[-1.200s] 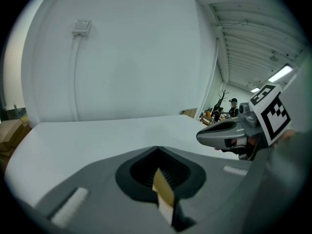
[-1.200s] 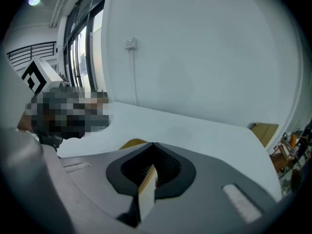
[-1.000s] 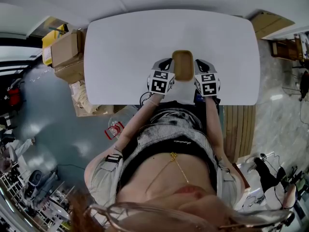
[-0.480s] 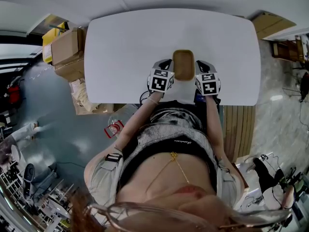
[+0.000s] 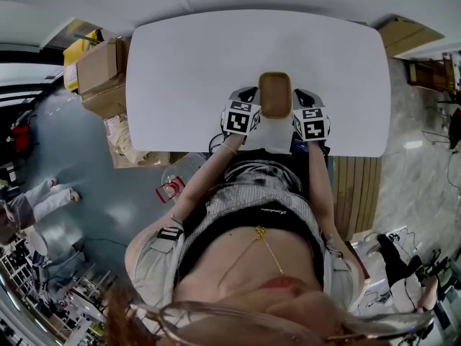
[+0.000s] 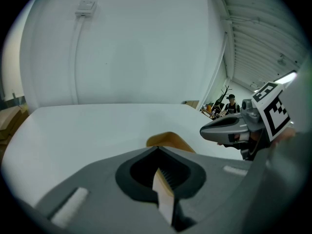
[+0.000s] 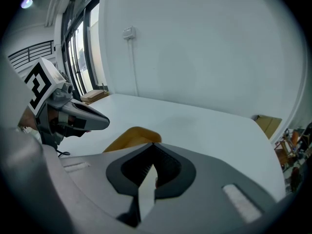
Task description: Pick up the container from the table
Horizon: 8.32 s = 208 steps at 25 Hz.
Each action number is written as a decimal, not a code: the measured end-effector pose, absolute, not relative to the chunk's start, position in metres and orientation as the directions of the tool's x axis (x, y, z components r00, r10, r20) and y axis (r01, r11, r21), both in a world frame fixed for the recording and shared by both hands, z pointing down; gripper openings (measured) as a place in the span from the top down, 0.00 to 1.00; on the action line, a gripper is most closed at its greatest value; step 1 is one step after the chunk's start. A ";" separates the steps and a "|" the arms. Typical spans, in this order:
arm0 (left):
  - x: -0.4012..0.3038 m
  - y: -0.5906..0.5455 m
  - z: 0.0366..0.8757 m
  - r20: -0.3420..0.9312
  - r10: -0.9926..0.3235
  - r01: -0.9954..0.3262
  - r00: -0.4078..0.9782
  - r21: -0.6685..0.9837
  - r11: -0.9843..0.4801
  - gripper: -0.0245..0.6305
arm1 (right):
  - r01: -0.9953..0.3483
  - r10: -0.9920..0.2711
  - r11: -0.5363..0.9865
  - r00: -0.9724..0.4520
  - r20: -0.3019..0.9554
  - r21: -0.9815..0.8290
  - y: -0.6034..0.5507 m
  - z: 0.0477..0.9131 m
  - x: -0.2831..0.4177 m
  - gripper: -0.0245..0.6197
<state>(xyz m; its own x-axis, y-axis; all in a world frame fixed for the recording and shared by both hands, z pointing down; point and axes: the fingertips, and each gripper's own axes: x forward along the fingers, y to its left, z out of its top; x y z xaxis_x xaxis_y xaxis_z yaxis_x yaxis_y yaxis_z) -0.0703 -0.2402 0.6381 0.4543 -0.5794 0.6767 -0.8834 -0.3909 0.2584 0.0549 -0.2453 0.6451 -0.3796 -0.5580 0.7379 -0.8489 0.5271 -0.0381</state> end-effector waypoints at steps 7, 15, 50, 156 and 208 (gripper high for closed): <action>-0.072 -0.242 0.650 0.707 -0.549 -0.889 0.446 0.276 -0.367 0.96 | -0.846 -0.525 0.530 -0.380 0.761 -0.057 -0.247 0.657 0.052 0.92; -0.069 -0.240 0.663 0.728 -0.515 -0.885 0.452 0.297 -0.357 0.92 | -0.845 -0.492 0.531 -0.369 0.789 -0.064 -0.250 0.668 0.052 0.91; -0.036 -0.236 0.721 0.823 -0.336 -0.879 0.457 0.360 -0.314 0.80 | -0.828 -0.216 0.535 -0.327 0.920 -0.169 -0.243 0.729 0.054 0.86; -0.051 -0.244 0.540 0.609 -0.614 -0.865 0.502 0.354 -0.357 0.87 | -0.853 -0.531 0.520 -0.367 0.764 -0.048 -0.247 0.552 0.045 0.88; -0.050 -0.230 0.434 0.439 -0.746 -0.865 0.501 0.290 -0.410 0.87 | -0.840 -0.675 0.543 -0.437 0.594 -0.001 -0.237 0.450 0.045 0.88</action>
